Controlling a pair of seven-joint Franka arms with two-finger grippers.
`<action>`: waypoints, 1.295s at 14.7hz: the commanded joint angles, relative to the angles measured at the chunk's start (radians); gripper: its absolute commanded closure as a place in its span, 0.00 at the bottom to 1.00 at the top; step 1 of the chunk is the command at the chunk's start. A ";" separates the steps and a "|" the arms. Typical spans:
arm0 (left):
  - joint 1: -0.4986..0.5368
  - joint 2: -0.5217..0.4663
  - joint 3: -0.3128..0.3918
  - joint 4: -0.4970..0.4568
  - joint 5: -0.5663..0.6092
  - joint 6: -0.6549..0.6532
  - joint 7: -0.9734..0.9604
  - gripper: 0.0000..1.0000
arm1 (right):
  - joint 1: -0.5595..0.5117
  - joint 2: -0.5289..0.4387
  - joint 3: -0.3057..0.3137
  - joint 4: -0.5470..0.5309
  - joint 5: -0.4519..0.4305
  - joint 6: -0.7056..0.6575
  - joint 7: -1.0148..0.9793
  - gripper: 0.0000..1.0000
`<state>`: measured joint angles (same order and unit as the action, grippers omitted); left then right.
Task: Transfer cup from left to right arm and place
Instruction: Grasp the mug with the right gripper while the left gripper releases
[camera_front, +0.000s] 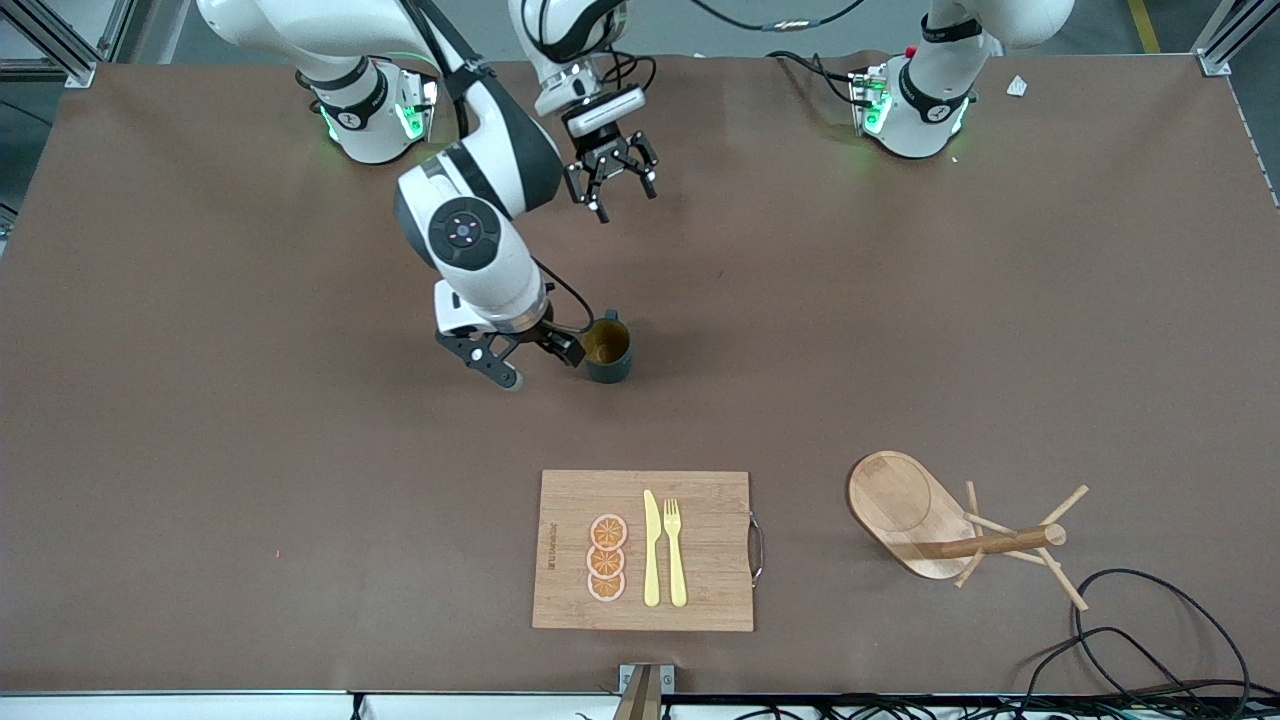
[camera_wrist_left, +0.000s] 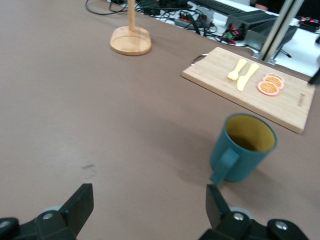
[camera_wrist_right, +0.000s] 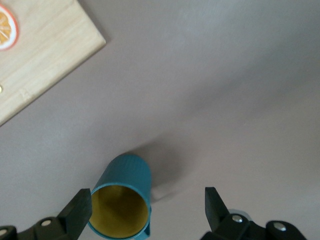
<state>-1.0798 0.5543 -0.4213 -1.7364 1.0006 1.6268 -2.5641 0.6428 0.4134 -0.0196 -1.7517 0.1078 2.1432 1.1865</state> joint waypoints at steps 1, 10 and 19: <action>0.046 -0.184 -0.008 -0.130 -0.110 0.044 0.063 0.01 | 0.028 -0.008 -0.007 -0.057 0.016 0.069 0.047 0.00; 0.253 -0.482 -0.007 -0.156 -0.457 0.039 0.433 0.01 | 0.093 0.080 -0.007 -0.069 0.018 0.168 0.119 0.07; 0.634 -0.614 0.001 -0.043 -0.637 -0.019 0.970 0.01 | 0.127 0.100 -0.008 -0.068 0.006 0.170 0.040 0.91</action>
<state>-0.5307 -0.0554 -0.4135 -1.8278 0.4080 1.6424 -1.7187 0.7531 0.5169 -0.0199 -1.8157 0.1128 2.3048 1.2758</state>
